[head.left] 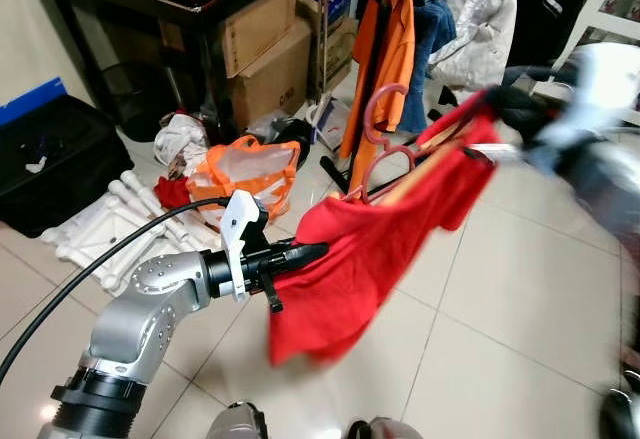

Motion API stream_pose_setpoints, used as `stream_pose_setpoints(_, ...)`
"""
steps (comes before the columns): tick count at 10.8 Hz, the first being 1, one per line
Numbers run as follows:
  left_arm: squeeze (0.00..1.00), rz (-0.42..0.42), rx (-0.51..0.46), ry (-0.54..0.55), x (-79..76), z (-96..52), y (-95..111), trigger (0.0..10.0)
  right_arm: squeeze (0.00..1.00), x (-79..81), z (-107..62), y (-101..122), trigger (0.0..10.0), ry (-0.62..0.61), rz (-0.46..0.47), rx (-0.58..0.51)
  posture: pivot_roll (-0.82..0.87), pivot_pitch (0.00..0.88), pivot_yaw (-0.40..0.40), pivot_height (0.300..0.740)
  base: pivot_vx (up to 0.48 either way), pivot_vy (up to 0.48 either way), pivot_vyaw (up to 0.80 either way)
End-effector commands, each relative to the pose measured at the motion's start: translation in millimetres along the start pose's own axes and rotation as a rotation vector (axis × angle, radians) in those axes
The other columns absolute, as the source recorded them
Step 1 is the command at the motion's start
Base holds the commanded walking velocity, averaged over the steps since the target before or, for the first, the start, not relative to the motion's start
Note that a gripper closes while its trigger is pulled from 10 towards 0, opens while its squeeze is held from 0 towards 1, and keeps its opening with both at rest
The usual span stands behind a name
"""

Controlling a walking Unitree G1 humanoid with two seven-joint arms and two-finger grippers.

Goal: Hang hanger

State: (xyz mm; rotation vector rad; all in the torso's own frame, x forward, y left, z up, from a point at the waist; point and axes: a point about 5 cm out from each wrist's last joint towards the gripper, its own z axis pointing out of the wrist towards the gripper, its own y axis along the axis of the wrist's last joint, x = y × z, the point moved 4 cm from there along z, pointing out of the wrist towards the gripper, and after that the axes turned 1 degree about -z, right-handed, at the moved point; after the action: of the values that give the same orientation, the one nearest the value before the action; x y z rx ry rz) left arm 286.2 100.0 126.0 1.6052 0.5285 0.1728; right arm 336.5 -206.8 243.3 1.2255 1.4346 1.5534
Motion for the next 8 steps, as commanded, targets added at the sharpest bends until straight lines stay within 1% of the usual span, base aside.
stream_pose_setpoints(1, 0.0, 0.015, 0.0, -0.004, -0.6, -1.1, 1.1, 10.0, 0.0, -3.2, -10.7, -26.3, 10.0, 0.009, 0.049, 0.091, -0.16, 0.095, -0.041, 0.74, 0.0, 0.0, 0.0)
stream_pose_setpoints(2, 0.0, 0.015, 0.002, -0.003, 0.0, -1.1, 0.7, 10.0, 0.0, 1.6, -14.3, -43.3, 10.0, 0.014, 0.1, 0.123, -0.16, 0.091, -0.037, 0.74, 0.0, 0.0, 0.0)
stream_pose_setpoints(3, 0.0, 0.016, 0.004, -0.008, 0.4, -0.2, 0.6, 10.0, 0.0, 11.8, -11.2, -51.7, 10.0, 0.021, 0.129, 0.121, -0.17, 0.086, -0.031, 0.74, 0.0, 0.0, 0.0)
stream_pose_setpoints(4, 0.0, 0.019, 0.006, -0.014, 0.6, 1.1, 1.0, 10.0, 0.0, 32.0, -2.1, -47.7, 10.0, 0.091, 0.134, 0.101, -0.17, 0.083, -0.031, 0.74, 0.0, 0.0, 0.0)
stream_pose_setpoints(5, 0.0, 0.021, 0.006, -0.018, 1.0, 2.8, 1.8, 10.0, 0.0, 46.8, 11.6, -37.8, 10.0, 0.127, 0.13, 0.063, -0.17, 0.079, -0.028, 0.74, 0.0, 0.0, 0.0)
stream_pose_setpoints(6, 0.0, 0.023, 0.006, -0.023, 0.6, 5.0, 2.0, 10.0, 0.0, 60.4, 23.2, -25.0, 10.0, 0.166, 0.142, 0.032, -0.17, 0.078, -0.029, 0.74, 0.0, 0.0, 0.0)
stream_pose_setpoints(7, 0.0, 0.025, 0.006, -0.024, 0.3, 5.7, 1.8, 10.0, 0.0, 68.0, 27.8, -16.5, 10.0, 0.194, 0.152, 0.012, -0.16, 0.075, -0.034, 0.74, 0.0, 0.0, 0.0)
stream_pose_setpoints(8, 0.0, 0.026, 0.002, -0.022, -0.2, 5.5, 1.6, 10.0, 0.76, 66.3, 37.3, -15.7, 10.0, 0.161, 0.127, 0.028, -0.15, 0.073, -0.045, 0.74, 0.0, 0.0, 0.0)
